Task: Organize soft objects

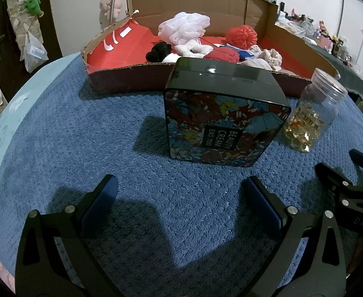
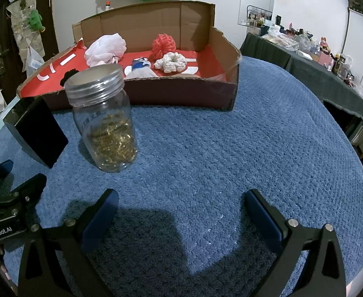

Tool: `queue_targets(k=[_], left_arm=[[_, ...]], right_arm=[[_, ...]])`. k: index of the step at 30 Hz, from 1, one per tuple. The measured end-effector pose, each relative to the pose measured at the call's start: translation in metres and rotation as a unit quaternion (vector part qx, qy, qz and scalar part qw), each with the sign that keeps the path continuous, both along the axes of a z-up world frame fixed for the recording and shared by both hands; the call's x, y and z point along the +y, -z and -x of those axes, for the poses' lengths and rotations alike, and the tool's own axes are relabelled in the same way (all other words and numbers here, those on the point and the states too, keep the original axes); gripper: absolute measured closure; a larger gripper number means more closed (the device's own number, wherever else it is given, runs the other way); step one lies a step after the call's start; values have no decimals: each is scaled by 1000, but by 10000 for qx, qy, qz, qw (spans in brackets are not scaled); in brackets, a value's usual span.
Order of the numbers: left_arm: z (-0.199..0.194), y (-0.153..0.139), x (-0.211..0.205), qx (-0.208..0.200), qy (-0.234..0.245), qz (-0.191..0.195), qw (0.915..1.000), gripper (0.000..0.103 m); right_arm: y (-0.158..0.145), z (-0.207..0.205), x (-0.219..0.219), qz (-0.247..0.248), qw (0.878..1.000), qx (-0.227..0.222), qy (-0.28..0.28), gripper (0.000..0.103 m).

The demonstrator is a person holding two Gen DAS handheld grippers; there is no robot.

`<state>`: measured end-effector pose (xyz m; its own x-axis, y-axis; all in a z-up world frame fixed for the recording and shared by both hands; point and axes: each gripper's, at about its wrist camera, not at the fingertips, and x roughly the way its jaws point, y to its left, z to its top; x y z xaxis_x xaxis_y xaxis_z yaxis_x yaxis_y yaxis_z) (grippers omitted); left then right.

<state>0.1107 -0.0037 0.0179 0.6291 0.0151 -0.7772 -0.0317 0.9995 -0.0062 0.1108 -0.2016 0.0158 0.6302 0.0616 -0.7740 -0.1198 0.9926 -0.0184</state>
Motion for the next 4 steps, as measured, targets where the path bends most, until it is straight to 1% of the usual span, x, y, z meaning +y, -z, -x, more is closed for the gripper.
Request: queue_targets(k=[4], left_arm=[[0,0,0,1,5,-2,10000,0]], right_arm=[[0,0,0,0,10000,0,0,0]])
